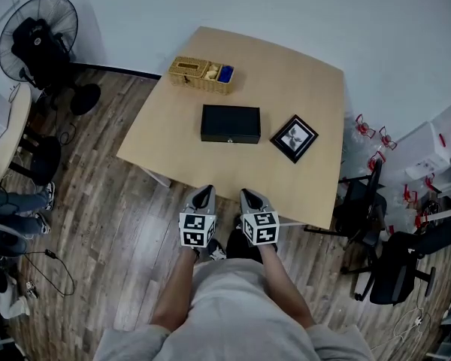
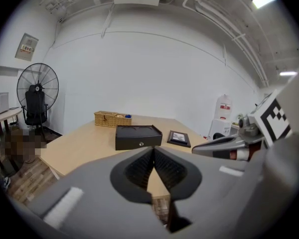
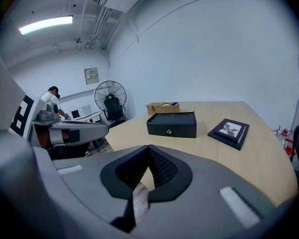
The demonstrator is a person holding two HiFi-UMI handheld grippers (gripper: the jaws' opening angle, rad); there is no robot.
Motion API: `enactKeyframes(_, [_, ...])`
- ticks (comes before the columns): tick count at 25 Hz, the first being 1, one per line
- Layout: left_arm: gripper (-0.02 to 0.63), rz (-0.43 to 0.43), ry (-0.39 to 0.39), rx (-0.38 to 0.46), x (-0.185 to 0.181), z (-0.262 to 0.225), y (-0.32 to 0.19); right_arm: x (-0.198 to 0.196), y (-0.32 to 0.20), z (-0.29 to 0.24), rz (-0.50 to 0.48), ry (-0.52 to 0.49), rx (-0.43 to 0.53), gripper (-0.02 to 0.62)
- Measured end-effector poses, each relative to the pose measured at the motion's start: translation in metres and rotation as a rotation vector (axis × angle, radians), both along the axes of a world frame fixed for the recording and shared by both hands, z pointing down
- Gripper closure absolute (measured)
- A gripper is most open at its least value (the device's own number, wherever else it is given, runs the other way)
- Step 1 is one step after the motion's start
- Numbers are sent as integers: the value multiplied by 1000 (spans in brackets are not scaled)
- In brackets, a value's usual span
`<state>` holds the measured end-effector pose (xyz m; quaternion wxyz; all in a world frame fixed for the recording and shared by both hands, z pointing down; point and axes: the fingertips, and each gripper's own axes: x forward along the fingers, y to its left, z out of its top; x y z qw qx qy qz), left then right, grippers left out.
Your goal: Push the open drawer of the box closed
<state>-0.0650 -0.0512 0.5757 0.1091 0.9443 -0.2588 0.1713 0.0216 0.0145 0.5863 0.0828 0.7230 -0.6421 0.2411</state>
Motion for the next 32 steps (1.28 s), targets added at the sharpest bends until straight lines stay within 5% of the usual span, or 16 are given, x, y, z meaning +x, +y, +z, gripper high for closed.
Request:
enactKeyframes(4, [554, -13, 49, -15, 0, -7, -6, 1, -3, -2, -1, 3, 8, 594])
enactKeyframes(12, [552, -2, -20, 3, -3, 2, -8, -1, -9, 0, -19, 0, 1, 594])
enactKeyframes(32, [552, -3, -16, -5, 5, 3, -9, 2, -6, 2, -29, -8, -7, 594])
